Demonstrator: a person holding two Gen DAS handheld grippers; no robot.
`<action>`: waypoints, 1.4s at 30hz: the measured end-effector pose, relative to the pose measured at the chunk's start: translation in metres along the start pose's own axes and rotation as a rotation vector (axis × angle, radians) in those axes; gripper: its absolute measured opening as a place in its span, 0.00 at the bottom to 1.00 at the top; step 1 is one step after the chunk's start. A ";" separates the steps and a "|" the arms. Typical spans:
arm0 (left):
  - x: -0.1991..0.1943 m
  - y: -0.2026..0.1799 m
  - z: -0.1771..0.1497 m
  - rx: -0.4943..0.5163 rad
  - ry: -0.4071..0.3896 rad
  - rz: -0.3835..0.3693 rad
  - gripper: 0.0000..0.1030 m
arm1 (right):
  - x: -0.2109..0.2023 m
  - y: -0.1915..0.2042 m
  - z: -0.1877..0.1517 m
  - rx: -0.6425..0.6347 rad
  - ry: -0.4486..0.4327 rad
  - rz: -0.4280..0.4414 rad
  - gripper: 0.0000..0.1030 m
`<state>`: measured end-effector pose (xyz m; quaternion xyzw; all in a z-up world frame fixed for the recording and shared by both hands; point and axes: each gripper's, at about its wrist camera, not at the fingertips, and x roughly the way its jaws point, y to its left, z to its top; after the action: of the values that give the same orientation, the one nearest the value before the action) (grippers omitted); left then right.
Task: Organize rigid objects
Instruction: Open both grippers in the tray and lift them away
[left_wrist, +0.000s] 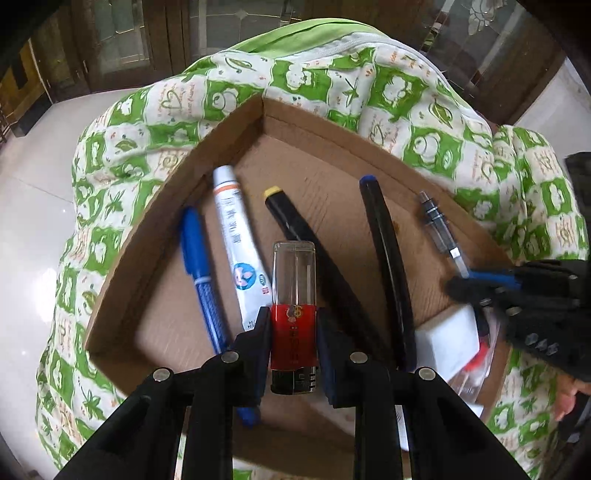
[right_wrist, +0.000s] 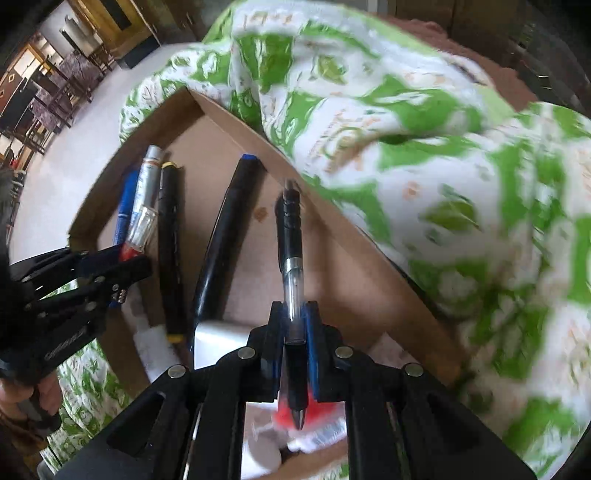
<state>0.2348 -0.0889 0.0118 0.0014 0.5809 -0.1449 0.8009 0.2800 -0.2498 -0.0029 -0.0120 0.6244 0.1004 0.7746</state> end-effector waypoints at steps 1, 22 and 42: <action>0.001 -0.001 0.004 -0.002 -0.003 0.006 0.23 | 0.004 0.003 0.002 -0.010 0.004 -0.009 0.11; -0.067 -0.021 -0.063 0.127 -0.216 0.106 0.77 | -0.087 -0.002 -0.154 0.351 -0.498 0.093 0.96; -0.132 -0.037 -0.147 0.252 -0.267 0.214 0.99 | -0.105 0.057 -0.226 0.346 -0.504 -0.093 1.00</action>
<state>0.0517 -0.0693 0.0928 0.1440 0.4434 -0.1293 0.8752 0.0312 -0.2416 0.0547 0.1168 0.4191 -0.0433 0.8994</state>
